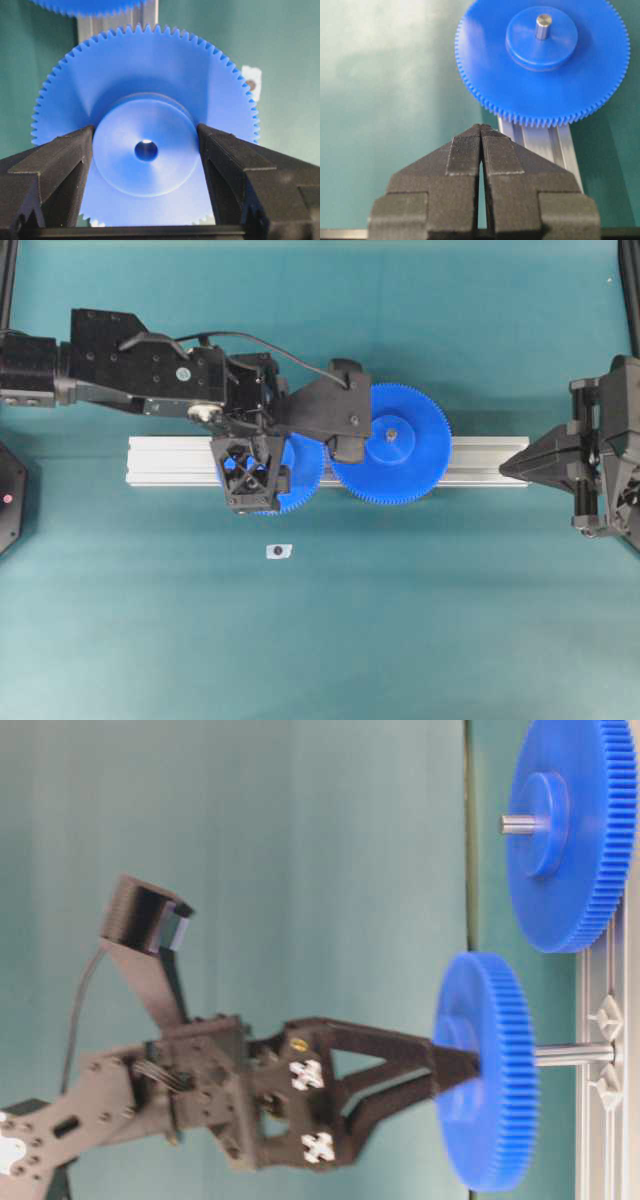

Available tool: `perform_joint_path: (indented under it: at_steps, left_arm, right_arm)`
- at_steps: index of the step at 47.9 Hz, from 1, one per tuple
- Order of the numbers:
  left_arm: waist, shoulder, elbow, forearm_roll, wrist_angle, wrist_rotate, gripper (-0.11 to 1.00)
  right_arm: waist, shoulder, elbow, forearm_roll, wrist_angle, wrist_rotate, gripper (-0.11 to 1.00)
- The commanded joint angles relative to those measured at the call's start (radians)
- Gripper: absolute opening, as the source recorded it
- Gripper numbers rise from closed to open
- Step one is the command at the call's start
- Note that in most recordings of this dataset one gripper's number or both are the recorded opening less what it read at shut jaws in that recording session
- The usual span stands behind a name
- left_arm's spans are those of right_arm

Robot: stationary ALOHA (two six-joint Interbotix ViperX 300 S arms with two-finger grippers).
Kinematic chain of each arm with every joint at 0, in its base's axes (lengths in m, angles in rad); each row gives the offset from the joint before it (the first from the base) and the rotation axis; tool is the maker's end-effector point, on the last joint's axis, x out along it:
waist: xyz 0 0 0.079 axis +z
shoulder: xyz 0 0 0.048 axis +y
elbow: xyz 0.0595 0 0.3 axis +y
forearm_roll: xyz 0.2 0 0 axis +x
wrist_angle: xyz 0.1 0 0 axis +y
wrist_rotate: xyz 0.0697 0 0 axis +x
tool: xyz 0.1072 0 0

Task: Insert the small gear onto the shaft.
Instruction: 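Align the gear's bore with the shaft tip, meshing with the large gear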

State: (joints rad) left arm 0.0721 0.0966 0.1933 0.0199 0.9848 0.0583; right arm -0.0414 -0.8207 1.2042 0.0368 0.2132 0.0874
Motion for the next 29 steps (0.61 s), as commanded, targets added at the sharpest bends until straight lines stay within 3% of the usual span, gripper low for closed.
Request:
perform_joint_path:
  at_steps: [1,29]
  left_arm:
    - [0.006,-0.023,-0.009,0.002,-0.021,0.002,0.69]
    - [0.02,0.009,0.017,0.002,-0.092,0.006,0.69]
  right_arm:
    - [0.0,0.003,-0.011,0.002,-0.006,0.009,0.03]
    - [0.0,0.003,-0.011,0.002,-0.002,0.011,0.03]
